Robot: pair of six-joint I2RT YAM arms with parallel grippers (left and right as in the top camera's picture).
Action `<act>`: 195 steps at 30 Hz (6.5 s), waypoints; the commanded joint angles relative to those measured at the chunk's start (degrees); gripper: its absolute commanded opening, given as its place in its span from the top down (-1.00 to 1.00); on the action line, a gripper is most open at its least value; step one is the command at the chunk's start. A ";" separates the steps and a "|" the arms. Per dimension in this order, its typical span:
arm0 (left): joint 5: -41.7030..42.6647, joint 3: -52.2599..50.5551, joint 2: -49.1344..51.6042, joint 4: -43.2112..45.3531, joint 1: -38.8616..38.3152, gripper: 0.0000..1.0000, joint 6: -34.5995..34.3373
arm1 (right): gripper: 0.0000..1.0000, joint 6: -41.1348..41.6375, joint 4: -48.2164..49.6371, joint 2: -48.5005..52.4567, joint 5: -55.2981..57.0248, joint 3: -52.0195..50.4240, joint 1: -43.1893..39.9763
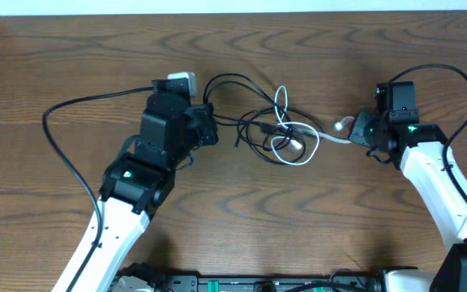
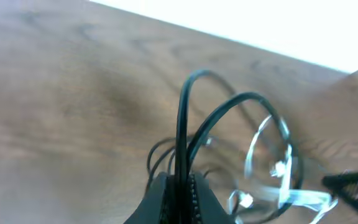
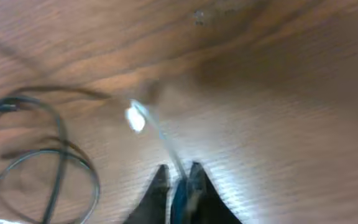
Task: Untangle cables
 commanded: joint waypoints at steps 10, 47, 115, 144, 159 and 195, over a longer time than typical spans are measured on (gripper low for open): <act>26.36 0.22 -5.09 17.11 1.73 0.85 -3.93 | -0.79 -24.11 7.89 -0.57 -51.67 0.20 -0.15; 28.89 0.22 -1.53 19.76 1.70 0.85 -3.67 | -0.54 -43.01 7.34 -0.55 -33.31 -2.64 16.83; -11.61 0.20 4.59 -15.63 1.70 0.85 5.14 | 0.98 -14.56 -2.56 0.74 22.40 22.38 -24.17; -5.53 0.20 4.59 -11.32 1.70 0.85 5.20 | -0.22 -18.71 0.22 10.58 -43.15 22.34 -37.86; -15.96 0.87 0.07 -1.11 2.36 -0.42 12.63 | -0.71 -33.20 -15.28 11.17 -39.04 21.24 -4.31; -15.76 0.15 0.15 -24.50 2.36 -0.42 6.36 | 0.02 32.83 -3.15 30.29 -20.98 20.06 27.67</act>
